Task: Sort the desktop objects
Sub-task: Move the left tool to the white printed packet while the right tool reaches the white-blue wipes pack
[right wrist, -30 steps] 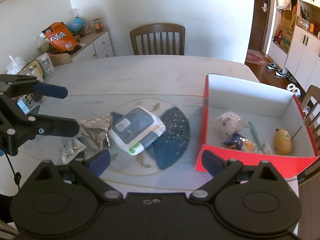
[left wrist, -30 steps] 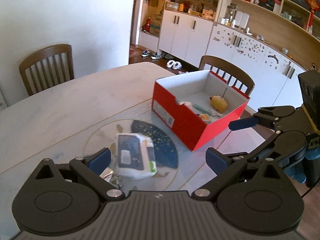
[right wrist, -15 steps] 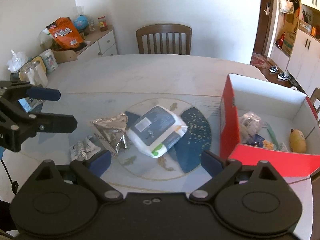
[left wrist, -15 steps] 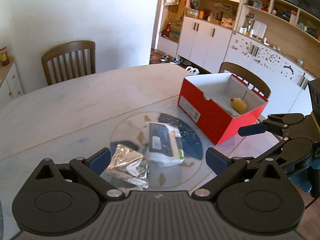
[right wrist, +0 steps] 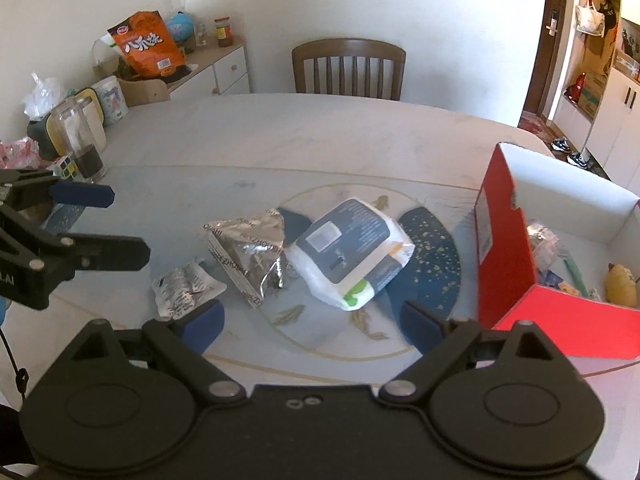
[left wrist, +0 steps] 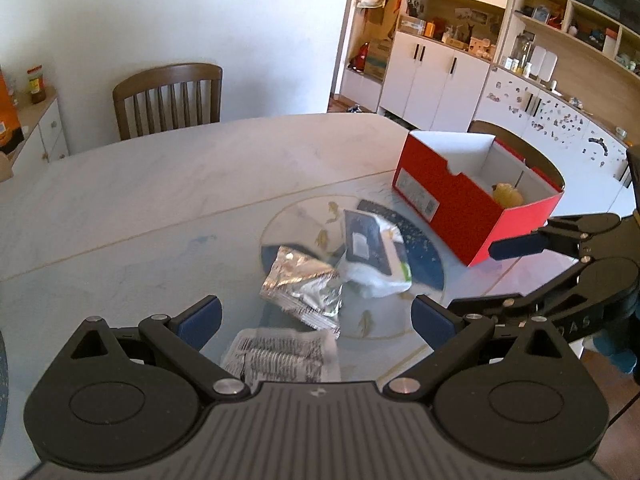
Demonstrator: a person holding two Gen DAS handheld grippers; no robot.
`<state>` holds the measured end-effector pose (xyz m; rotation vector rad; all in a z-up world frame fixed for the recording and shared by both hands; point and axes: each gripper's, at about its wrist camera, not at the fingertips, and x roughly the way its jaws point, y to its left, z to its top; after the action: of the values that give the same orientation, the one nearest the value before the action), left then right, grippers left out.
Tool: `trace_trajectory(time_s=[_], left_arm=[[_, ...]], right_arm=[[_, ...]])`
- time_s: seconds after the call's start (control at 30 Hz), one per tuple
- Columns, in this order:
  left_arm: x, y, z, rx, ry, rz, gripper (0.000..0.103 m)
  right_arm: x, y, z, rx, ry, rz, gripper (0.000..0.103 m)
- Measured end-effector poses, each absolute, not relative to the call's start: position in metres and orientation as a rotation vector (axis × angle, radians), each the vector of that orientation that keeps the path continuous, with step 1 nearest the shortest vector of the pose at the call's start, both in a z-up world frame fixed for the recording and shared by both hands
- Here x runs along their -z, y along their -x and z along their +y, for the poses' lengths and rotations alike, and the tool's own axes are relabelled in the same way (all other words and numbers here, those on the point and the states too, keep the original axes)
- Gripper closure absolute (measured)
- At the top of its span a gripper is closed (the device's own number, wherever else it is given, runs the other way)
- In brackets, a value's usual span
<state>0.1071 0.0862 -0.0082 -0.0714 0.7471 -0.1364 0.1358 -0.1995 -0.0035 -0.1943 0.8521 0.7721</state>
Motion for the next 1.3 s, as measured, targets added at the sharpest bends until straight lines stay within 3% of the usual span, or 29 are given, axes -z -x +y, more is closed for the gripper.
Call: trace_trajectory(time_s=[1.3], left_arm=[[0.106,-0.141,0.096,0.354,-0.121,0.787,0.002]], right_arm=[[0.058,-0.135,-0.165,-0.774,0.252,0.978,0.011]])
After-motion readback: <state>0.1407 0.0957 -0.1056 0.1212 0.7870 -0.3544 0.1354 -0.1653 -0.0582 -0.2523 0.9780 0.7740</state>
